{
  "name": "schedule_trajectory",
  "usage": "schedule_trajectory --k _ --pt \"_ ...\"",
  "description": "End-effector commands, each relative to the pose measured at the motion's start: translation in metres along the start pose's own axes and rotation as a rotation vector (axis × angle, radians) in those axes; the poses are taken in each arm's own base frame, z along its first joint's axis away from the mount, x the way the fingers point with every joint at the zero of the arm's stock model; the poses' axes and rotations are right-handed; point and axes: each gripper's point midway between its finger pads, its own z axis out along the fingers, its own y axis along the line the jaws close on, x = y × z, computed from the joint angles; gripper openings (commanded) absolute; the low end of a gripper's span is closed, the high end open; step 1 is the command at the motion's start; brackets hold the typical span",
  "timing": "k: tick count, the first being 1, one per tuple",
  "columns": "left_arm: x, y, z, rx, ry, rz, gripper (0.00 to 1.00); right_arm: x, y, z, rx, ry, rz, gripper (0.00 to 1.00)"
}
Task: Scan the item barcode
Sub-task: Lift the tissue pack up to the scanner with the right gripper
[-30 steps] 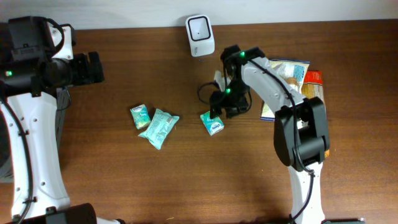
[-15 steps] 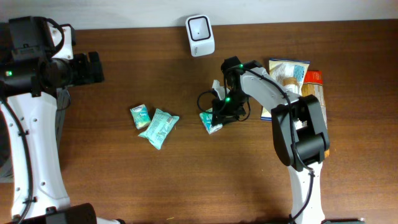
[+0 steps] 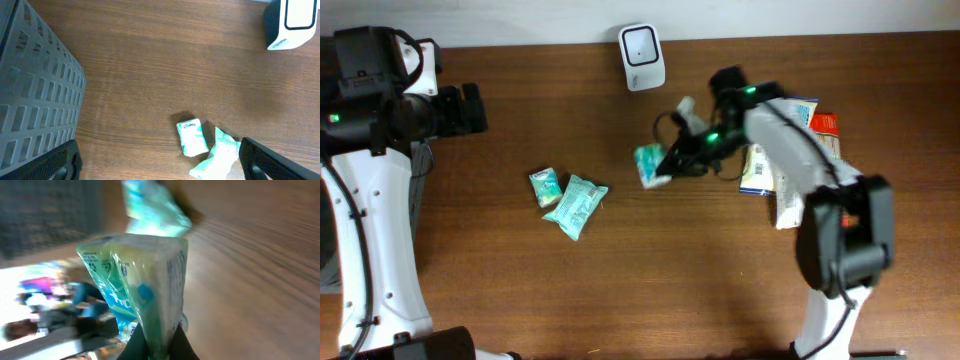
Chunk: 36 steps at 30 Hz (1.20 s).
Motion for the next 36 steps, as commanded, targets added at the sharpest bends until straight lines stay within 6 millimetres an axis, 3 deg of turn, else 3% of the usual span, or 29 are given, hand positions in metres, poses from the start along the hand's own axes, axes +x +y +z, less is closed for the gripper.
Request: schedule_trajectory --k 1,7,17,19,23,24,26,27,29,33,34,36 --pt "-0.002 0.001 -0.004 0.003 -0.011 -0.007 0.99 -0.003 0.05 -0.035 -0.299 -0.05 0.0 0.04" --pt "-0.002 0.001 -0.004 0.004 -0.011 -0.006 0.99 -0.005 0.088 -0.064 -0.583 -0.065 -0.002 0.04" --pt "-0.002 0.001 -0.004 0.003 -0.011 -0.007 0.99 -0.005 0.087 -0.064 -0.58 -0.059 0.017 0.04" --pt "-0.002 0.001 -0.004 0.003 -0.011 -0.007 0.99 -0.005 0.07 -0.05 -0.45 -0.059 0.018 0.04" --pt "-0.002 0.001 -0.004 0.003 -0.011 -0.007 0.99 0.005 0.019 -0.005 -0.027 -0.002 0.004 0.04" --pt "-0.002 0.001 -0.004 0.003 -0.011 -0.007 0.99 0.007 0.002 0.001 0.12 0.006 0.041 0.04" --pt "-0.002 0.001 -0.004 0.003 -0.011 -0.007 0.99 0.005 -0.012 -0.003 0.321 -0.005 0.052 0.04" --pt "-0.002 0.001 -0.004 0.003 -0.011 -0.007 0.99 -0.002 -0.012 -0.018 0.492 -0.035 0.032 0.04" --pt "-0.002 0.001 -0.004 0.003 -0.01 -0.007 0.99 -0.024 0.007 -0.061 0.752 -0.164 -0.035 0.04" --pt "-0.002 0.001 -0.004 0.003 -0.011 -0.007 0.99 -0.084 0.066 -0.13 1.08 -0.547 -0.254 0.04" --pt "-0.002 0.001 -0.004 0.003 -0.011 -0.006 0.99 -0.102 0.079 -0.139 1.148 -0.643 -0.322 0.04" --pt "-0.002 0.001 -0.004 0.004 -0.011 -0.006 0.99 -0.142 0.092 -0.138 1.236 -0.773 -0.443 0.04"
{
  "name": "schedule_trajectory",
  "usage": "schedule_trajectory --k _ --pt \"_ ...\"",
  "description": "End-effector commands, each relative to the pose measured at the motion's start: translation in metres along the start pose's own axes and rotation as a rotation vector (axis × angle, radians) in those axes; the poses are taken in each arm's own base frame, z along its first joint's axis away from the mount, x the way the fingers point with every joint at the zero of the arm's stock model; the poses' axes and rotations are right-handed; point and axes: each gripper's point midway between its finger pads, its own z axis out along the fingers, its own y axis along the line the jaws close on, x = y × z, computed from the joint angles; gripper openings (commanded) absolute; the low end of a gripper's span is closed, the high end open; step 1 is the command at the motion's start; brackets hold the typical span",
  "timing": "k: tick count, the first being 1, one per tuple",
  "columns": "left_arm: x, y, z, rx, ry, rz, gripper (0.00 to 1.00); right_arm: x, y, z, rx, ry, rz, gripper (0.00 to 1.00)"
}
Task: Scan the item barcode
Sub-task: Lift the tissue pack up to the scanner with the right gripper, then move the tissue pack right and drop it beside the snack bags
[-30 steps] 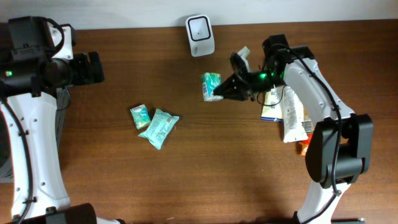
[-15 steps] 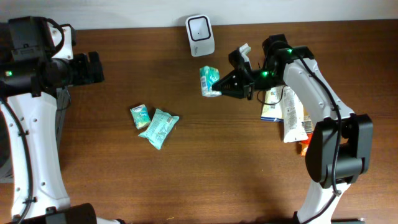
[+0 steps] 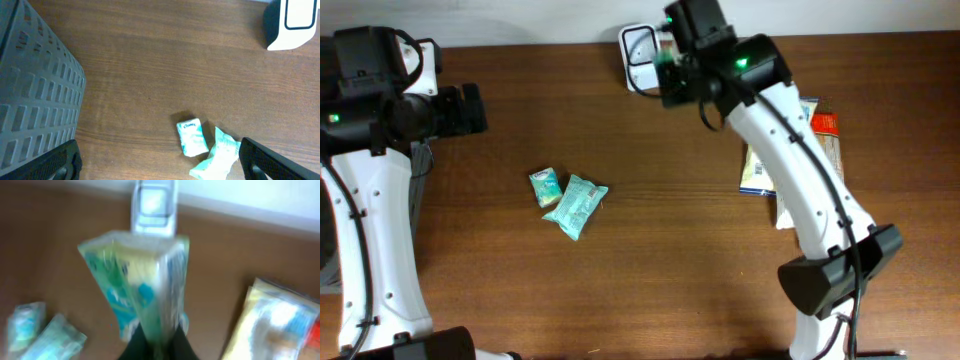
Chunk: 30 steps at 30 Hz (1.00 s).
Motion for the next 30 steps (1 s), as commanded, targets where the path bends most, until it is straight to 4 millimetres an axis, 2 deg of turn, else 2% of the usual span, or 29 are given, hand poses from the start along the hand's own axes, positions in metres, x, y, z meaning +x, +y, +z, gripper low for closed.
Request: schedule_trajectory --k 1,2,3,4,5,7,8,11,13,19,22,24,25,28,30 --pt "-0.002 0.001 -0.004 0.004 -0.01 -0.007 0.99 -0.042 -0.018 0.025 0.293 -0.182 -0.132 0.04" --pt "-0.002 0.001 -0.004 0.004 -0.01 -0.007 0.99 -0.052 -0.018 0.041 0.332 -0.225 -0.152 0.04" --pt "-0.002 0.001 -0.004 0.004 -0.01 -0.006 0.99 -0.065 -0.017 0.071 0.389 -0.281 -0.201 0.04" --pt "-0.002 0.001 -0.004 0.004 -0.01 -0.006 0.99 -0.067 -0.016 0.085 0.406 -0.298 -0.225 0.04" --pt "-0.002 0.001 -0.004 0.004 -0.01 -0.006 0.99 -0.069 -0.012 0.109 0.422 -0.316 -0.28 0.04" --pt "-0.002 0.001 -0.004 0.003 -0.01 -0.006 0.99 -0.063 -0.005 0.148 0.441 -0.328 -0.351 0.04" --pt "-0.002 0.001 -0.004 0.004 -0.01 -0.007 0.99 -0.051 0.001 0.182 0.451 -0.329 -0.394 0.04" --pt "-0.002 0.001 -0.004 0.004 -0.01 -0.006 0.99 -0.031 0.007 0.221 0.454 -0.323 -0.416 0.04" --pt "-0.002 0.001 -0.004 0.004 -0.01 -0.006 0.99 -0.026 0.009 0.229 0.453 -0.318 -0.419 0.04" --pt "-0.002 0.001 -0.004 0.004 -0.01 -0.006 0.99 -0.034 0.013 0.222 0.467 -0.353 -0.4 0.04" --pt "-0.002 0.001 -0.004 0.004 -0.01 -0.007 0.99 -0.045 0.027 0.198 0.438 -0.373 -0.398 0.04" --pt "-0.002 0.001 -0.004 0.004 -0.01 -0.007 0.99 -0.062 0.031 0.165 0.38 -0.404 -0.298 0.04" --pt "-0.002 0.001 -0.004 0.004 -0.01 -0.007 0.99 -0.065 0.038 0.146 0.282 -0.392 -0.245 0.04" --pt "-0.002 0.001 -0.004 0.004 -0.01 -0.006 0.99 -0.06 0.054 0.088 -0.042 -0.289 -0.072 0.04" --pt "-0.002 0.001 -0.004 0.004 -0.01 -0.007 0.99 -0.046 0.051 0.043 -0.265 -0.168 0.039 0.04"
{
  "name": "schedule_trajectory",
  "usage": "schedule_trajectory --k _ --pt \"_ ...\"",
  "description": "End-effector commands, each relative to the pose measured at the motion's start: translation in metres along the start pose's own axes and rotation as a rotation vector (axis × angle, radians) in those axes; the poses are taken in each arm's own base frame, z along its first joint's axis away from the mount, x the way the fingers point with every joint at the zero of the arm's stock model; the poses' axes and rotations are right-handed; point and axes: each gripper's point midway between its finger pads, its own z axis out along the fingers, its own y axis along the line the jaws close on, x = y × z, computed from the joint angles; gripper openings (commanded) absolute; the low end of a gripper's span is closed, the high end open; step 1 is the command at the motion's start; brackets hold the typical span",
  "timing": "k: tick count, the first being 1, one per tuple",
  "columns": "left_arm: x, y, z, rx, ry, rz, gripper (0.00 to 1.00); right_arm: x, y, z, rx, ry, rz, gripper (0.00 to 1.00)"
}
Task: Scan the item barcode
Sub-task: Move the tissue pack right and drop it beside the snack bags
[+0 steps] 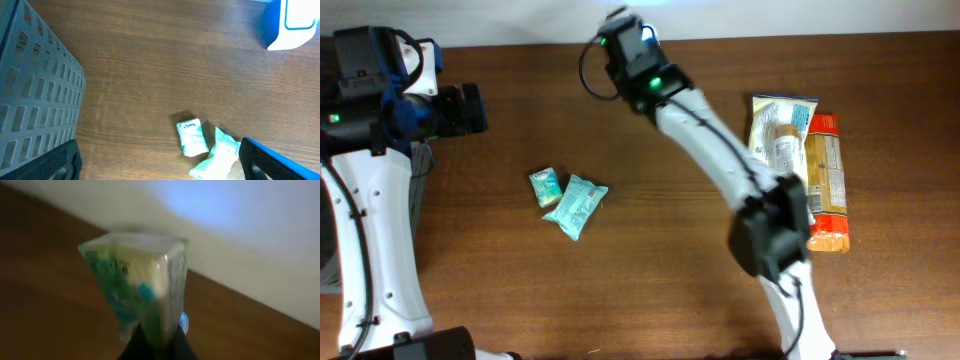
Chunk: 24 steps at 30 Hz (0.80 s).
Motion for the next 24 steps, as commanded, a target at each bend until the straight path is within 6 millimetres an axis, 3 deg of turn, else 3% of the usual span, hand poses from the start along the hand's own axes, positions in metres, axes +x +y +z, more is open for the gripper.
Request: schedule_trajectory --k 1,2,3,6,8,10,14,17,21,24 --pt "-0.003 0.001 -0.004 0.003 -0.013 -0.007 0.99 -0.035 -0.014 -0.101 -0.395 0.008 0.314 0.04" --pt "-0.003 0.001 -0.004 0.003 -0.013 -0.007 0.99 -0.017 -0.021 -0.126 -0.5 0.098 0.342 0.04" --pt "-0.003 0.001 -0.004 0.003 -0.014 -0.007 0.99 -0.005 -0.03 -0.136 -0.536 0.154 0.369 0.04" --pt "-0.003 0.001 -0.004 0.003 -0.013 -0.007 0.99 0.06 -0.077 -0.154 -0.495 0.418 0.492 0.04" --pt "-0.003 0.001 -0.004 0.003 -0.013 -0.006 0.99 0.122 -0.126 -0.146 -0.297 0.615 0.547 0.04" --pt "-0.003 0.001 -0.004 0.003 -0.013 -0.007 0.99 0.164 -0.162 -0.135 -0.122 0.714 0.551 0.04" --pt "-0.003 0.001 -0.004 0.003 -0.014 -0.006 0.99 0.233 -0.196 -0.121 0.048 0.859 0.552 0.04" --pt "-0.003 0.001 -0.004 0.003 -0.013 -0.007 0.99 0.26 -0.219 -0.119 0.112 0.892 0.678 0.04" --pt "-0.003 0.001 -0.004 0.003 -0.013 -0.006 0.99 0.274 -0.253 -0.122 0.176 0.877 0.801 0.04" --pt "-0.003 0.001 -0.004 0.003 -0.013 -0.006 0.99 0.283 -0.266 -0.12 0.197 0.868 0.835 0.04"
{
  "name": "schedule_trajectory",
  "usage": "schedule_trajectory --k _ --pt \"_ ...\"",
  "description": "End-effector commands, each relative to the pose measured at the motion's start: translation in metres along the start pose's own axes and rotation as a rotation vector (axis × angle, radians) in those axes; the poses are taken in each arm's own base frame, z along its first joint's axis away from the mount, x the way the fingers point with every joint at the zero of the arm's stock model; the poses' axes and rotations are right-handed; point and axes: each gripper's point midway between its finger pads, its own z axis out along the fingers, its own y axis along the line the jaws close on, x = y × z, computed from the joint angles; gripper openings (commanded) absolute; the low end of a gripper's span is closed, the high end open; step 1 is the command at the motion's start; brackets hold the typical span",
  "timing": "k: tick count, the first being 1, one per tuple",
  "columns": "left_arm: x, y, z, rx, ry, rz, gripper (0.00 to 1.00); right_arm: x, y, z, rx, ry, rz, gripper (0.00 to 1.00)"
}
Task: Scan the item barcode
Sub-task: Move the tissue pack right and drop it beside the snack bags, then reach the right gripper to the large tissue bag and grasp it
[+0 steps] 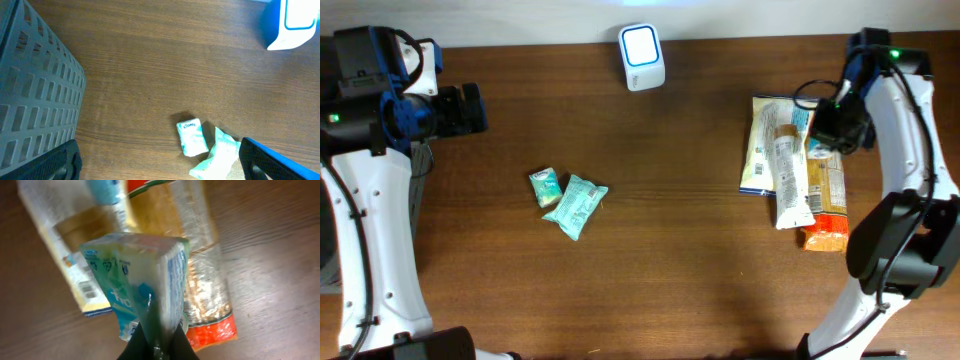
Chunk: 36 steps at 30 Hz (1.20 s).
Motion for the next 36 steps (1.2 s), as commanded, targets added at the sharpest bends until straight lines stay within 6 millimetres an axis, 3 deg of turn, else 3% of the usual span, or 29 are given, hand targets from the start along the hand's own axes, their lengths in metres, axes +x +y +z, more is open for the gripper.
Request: schedule_trajectory --k 1,3,6,7,8,11,13,16,22,28,32,36 --pt "-0.002 0.001 -0.004 0.004 -0.011 -0.007 0.99 -0.001 -0.009 0.005 0.017 -0.003 0.035 0.04" --pt "-0.002 0.001 -0.004 0.004 -0.011 -0.007 0.99 0.002 -0.009 0.009 0.016 0.008 0.033 0.11" --pt "-0.002 0.001 -0.004 0.004 -0.011 -0.007 0.99 0.003 -0.008 0.01 0.009 0.012 0.033 0.35" --pt "-0.002 0.001 -0.004 0.004 -0.011 -0.006 0.99 0.003 -0.002 0.009 -0.025 0.017 0.03 0.38" --pt "-0.002 0.001 -0.004 0.004 -0.011 -0.006 0.99 0.003 0.011 0.008 -0.1 0.022 0.009 0.4" --pt "-0.002 0.001 -0.004 0.004 -0.011 -0.006 0.99 0.001 0.076 -0.031 -0.453 0.013 -0.107 0.42" --pt "-0.002 0.001 -0.004 0.004 -0.011 -0.007 0.99 0.005 0.117 -0.059 -0.536 -0.028 -0.197 0.42" --pt "-0.002 0.001 -0.004 0.004 -0.011 -0.006 0.99 0.037 0.173 -0.066 -0.535 -0.025 -0.352 0.46" --pt "-0.002 0.001 -0.004 0.004 -0.011 -0.006 0.99 0.136 0.276 -0.042 -0.515 0.059 -0.659 0.6" --pt "-0.002 0.001 -0.004 0.004 -0.011 -0.007 0.99 0.214 0.334 0.0 -0.505 0.177 -0.786 0.61" --pt "-0.002 0.001 -0.004 0.004 -0.011 -0.006 0.99 0.259 0.397 0.007 -0.607 0.108 -0.858 0.61" --pt "-0.002 0.001 -0.004 0.004 -0.011 -0.006 0.99 0.278 0.429 0.015 -0.612 -0.009 -0.928 0.61"
